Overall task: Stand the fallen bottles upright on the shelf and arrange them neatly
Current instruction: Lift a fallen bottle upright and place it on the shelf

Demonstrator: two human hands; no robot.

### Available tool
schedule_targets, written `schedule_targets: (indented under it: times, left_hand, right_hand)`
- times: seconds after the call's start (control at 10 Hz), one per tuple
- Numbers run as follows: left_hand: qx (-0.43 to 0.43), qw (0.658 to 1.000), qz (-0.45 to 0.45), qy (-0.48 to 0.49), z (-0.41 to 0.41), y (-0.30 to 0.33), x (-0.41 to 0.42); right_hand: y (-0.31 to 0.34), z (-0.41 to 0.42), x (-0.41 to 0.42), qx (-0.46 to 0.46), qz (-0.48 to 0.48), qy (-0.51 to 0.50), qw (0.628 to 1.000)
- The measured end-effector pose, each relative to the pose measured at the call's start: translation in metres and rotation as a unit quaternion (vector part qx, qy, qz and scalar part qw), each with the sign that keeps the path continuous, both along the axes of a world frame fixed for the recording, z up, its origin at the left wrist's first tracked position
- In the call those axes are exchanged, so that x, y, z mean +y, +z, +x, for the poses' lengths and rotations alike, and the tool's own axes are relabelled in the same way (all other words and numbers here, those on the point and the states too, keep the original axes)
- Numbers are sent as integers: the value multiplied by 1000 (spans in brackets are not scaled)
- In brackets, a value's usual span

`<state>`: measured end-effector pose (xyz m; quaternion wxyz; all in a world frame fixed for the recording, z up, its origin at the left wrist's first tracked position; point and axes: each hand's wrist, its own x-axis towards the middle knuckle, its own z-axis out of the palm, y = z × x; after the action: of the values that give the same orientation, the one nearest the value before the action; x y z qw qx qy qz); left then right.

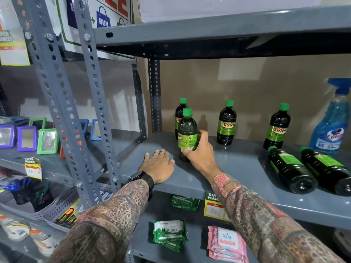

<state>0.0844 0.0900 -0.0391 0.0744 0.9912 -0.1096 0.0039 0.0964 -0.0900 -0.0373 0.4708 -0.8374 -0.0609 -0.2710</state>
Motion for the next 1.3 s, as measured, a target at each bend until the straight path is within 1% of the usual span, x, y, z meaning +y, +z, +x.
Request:
schedule_targets:
  times: [0.2,0.3,0.5,0.7,0.8,1.0,1.2,1.3]
  left_hand:
    - [0,1000,-1,0,1,-1,1]
    - [0,1000,0,0,1,-1,0]
    - [1,1000,-4,-1,0,-1,1]
    - [-1,1000,-3,1,-1,0,0]
    - [-4,1000,-3,1,-2,1,0]
    - [-4,1000,-2,3,-1,1,0]
    - [-3,1000,-28,10,-7,6,0]
    - [-28,998,-35,44,-26,7,-13]
  right_hand:
    - [1,0,1,-3,-21,-32,999]
    - [-1,1,-1,5,-17,-5,1000]
    - [2,-1,2,4,-34,-36,999]
    - [1,-1,1,22,-29,-3,999]
    - [4,-4,3,21,-44,-31,998]
    - [4,0,2,53,-50,4,997]
    - [9,-8,1,78,-28,31,996]
    - [13,-20,-10,85,-33,43,995]
